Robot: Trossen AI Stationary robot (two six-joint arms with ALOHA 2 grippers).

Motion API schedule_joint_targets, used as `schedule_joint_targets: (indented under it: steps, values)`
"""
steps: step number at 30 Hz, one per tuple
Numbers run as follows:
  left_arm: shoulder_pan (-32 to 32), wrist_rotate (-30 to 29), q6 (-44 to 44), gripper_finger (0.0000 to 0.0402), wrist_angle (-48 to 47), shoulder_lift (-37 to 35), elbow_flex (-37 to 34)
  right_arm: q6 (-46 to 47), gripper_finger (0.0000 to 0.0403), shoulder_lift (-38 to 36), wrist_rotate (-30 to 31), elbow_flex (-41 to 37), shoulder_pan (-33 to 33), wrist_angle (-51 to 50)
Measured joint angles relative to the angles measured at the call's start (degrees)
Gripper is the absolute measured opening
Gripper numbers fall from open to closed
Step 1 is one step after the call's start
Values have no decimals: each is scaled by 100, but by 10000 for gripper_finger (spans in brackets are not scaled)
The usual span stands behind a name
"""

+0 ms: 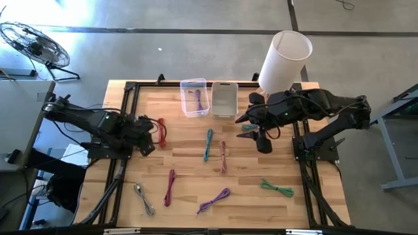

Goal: Pick & Place USB Port
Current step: Put the red cable into the transparent bin

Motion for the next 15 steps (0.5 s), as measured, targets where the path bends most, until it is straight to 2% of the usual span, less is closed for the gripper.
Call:
schedule_joint_targets:
  steps: [5, 12, 15]
  values:
    - [500, 21, -475, 214, -689, 261, 0, -5, 216, 0, 216, 0, 0, -91]
    - [1094, 178, -582, 214, -409, 543, 0, -23, 216, 0, 969, 0, 0, -205]
    - [1223, 426, -938, 214, -418, 744, 0, -226, 216, 0, 972, 0, -4, -399]
